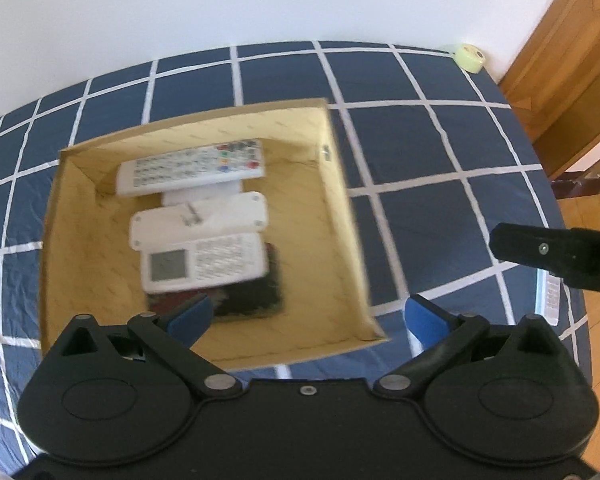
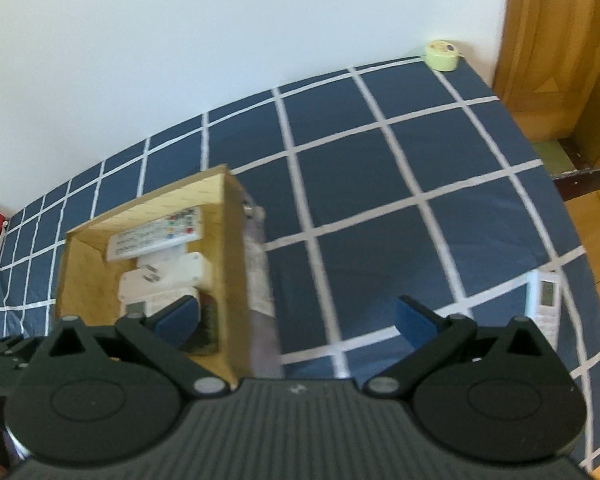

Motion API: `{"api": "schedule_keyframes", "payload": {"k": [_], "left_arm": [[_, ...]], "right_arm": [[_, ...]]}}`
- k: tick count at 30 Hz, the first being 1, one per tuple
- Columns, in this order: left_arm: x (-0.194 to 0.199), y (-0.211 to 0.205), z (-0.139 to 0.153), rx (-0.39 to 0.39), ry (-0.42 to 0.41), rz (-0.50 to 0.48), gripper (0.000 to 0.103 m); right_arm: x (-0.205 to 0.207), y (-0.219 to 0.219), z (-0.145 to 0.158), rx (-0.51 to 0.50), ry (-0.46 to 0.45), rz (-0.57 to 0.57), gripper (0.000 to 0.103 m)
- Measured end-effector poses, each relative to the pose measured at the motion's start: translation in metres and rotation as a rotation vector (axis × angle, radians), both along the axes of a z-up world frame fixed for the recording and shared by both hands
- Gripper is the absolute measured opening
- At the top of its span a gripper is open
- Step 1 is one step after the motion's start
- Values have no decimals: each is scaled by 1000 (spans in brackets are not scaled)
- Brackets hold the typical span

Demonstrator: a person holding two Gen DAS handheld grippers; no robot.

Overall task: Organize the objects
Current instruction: 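Raise the open right gripper out of the box, then move the right gripper toward the white remote with a display screen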

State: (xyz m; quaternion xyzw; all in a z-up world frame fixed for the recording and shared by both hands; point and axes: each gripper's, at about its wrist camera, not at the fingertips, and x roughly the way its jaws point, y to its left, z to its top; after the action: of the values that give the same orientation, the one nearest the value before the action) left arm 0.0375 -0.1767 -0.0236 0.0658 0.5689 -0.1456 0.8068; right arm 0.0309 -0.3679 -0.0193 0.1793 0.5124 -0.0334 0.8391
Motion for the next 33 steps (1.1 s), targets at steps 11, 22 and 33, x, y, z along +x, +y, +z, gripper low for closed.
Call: {"api": "schedule_keyframes", "payload": {"k": [11, 22, 33], "left_arm": [[-44, -78, -19, 16, 19, 106, 103], [-78, -117, -26, 44, 29, 186, 103], [-112, -145, -16, 45, -6, 134, 103]], "right_arm": [[-30, -93, -17, -6, 26, 105, 103], [-51, -138, -15, -23, 28, 221, 103], [-89, -171, -4, -64, 14, 194, 103]]}}
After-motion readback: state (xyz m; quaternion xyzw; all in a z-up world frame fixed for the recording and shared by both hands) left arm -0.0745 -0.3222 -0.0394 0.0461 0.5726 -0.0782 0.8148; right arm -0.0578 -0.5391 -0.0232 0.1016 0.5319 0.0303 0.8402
